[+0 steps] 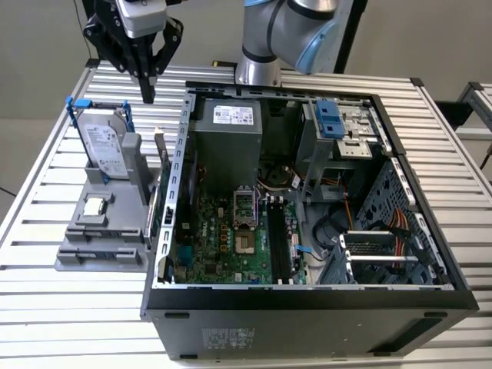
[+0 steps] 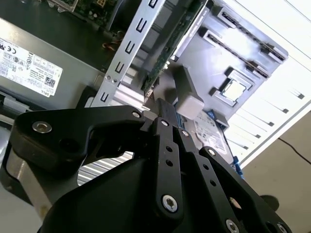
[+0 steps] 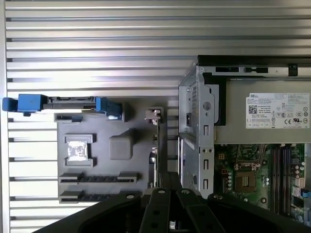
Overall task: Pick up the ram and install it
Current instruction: 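Reach for the ram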
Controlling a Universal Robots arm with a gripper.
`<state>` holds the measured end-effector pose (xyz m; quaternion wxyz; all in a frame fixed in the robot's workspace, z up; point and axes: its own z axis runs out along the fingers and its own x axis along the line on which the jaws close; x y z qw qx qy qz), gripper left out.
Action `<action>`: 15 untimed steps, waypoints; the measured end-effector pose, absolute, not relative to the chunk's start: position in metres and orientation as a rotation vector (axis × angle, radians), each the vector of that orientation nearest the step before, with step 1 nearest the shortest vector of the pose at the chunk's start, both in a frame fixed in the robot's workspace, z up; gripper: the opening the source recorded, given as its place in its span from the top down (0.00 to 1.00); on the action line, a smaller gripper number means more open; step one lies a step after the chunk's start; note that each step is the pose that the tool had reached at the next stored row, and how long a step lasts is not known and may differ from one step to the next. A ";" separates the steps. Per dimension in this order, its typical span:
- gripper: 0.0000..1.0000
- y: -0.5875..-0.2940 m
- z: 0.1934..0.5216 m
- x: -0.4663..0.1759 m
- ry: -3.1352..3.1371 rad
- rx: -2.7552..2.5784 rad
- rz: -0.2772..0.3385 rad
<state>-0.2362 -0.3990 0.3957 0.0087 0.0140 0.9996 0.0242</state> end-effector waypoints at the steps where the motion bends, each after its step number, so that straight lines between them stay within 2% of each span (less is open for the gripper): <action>1: 1.00 -0.399 0.396 -0.237 3.123 0.044 0.076; 15: 1.00 -0.399 0.396 -0.250 3.129 0.044 0.076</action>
